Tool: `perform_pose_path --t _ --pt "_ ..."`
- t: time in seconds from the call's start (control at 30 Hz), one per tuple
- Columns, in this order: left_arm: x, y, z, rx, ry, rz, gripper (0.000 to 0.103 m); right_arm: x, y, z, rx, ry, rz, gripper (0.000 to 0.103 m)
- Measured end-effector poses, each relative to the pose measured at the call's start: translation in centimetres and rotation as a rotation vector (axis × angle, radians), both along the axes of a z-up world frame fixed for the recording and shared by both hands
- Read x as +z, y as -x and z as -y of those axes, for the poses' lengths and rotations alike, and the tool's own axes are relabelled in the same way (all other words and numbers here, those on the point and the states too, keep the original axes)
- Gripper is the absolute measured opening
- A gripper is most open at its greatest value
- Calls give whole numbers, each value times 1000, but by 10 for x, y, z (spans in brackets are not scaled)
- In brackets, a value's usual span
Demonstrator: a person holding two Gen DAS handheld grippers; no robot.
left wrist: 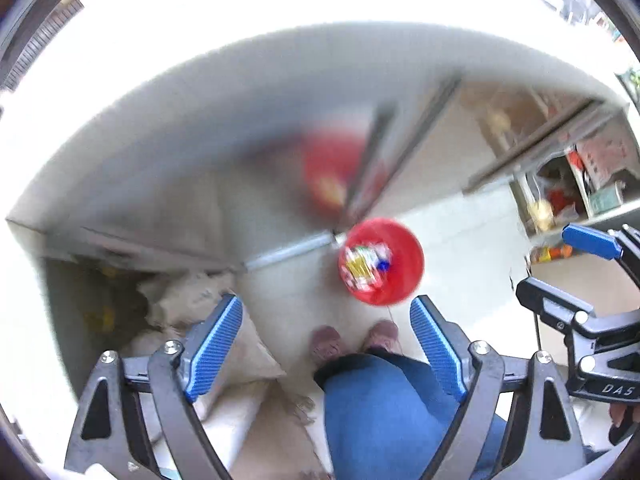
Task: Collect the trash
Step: 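Move both tools back up over the counter, then close the right tool on the pink-and-white flat sachet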
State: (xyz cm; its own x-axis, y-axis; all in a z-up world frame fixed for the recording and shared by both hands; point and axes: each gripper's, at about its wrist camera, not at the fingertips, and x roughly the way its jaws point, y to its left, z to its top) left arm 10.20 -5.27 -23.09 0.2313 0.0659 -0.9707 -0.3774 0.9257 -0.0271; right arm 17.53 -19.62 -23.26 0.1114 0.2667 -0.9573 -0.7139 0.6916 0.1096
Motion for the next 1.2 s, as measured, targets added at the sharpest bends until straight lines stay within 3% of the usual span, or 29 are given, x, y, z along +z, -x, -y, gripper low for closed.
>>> perform_pose_path --t 0.1,0.2,0.3,0.47,0.57,0.7,0.83,1.2 --pt "53 4 -18 51 -82 64 88 47 -1 -17 35 -74 66 87" --pt "89 8 -41 128 -157 93 90 81 -5 -40 77 -115 131 91" --pt "112 7 -69 188 -150 132 90 104 -16 -69 115 -142 137 91" --pt "139 -2 -127 252 -192 180 92 133 -36 -130 205 -177 219 101" --pt "154 -12 -172 279 -202 193 92 143 -50 -170 234 -171 256 102" --pt "164 -23 -235 331 -198 196 93 152 -65 -227 278 -172 258 102" --pt "155 -26 -288 366 -179 177 93 161 -76 -276 331 -160 261 102" --pt "114 1 -383 498 -109 79 93 127 -75 -404 527 -106 174 102"
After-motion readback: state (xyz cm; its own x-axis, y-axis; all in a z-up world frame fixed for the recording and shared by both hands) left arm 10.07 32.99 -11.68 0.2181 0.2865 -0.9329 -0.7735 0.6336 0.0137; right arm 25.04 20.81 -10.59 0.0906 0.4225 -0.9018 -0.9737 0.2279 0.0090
